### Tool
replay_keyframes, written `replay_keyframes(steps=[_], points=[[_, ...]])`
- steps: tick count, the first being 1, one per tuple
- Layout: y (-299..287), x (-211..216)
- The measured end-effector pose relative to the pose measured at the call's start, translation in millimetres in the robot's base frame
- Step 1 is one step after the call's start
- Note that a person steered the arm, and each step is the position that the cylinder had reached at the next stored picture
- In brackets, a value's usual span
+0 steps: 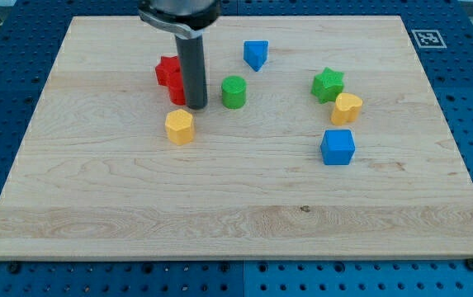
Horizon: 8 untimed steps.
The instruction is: Push the blue cube along with the green circle to the right of the red blocks
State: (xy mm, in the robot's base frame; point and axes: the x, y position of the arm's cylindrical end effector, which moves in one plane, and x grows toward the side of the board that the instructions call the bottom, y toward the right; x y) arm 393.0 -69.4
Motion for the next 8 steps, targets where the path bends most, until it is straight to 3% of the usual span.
replay_keyframes(steps=[1,5,7,8], points=[[12,3],[145,149],[224,120],[224,115]])
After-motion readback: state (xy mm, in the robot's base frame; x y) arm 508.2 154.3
